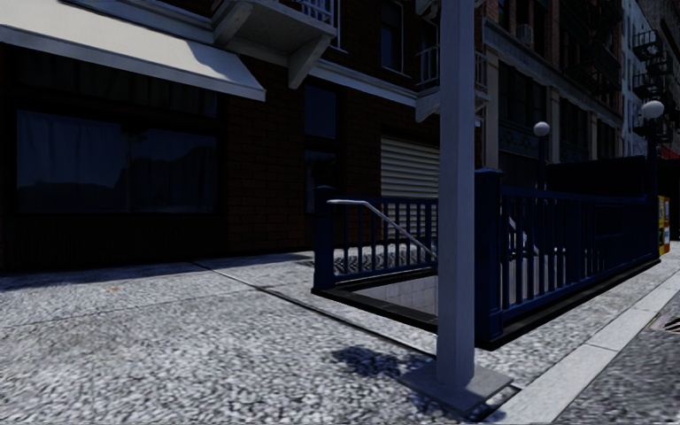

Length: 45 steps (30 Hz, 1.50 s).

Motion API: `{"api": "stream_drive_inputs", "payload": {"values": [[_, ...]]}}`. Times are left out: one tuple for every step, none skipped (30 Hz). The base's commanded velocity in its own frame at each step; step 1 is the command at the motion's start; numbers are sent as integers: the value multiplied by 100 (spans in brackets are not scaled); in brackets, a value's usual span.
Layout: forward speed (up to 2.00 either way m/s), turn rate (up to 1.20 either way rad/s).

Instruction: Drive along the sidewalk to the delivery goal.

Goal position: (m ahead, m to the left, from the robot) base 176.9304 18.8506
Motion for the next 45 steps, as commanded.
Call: {"api": "stream_drive_inputs", "payload": {"values": [[97,66],[97,69],[97,70],[97,70],[97,72],[97,73],[97,73],[95,73],[95,73],[94,74],[94,74],[94,74],[94,74],[94,74],[94,74],[94,69],[94,69],[94,66],[94,65],[94,65],[94,65],[94,65],[94,64],[94,53],[89,0],[89,0],[85,0],[83,0],[80,0],[80,0],[77,0],[74,0],[70,0],[68,0],[67,0],[67,0],[67,0],[67,0],[66,0],[66,0],[66,0],[66,0],[66,0],[90,0],[188,0]]}}
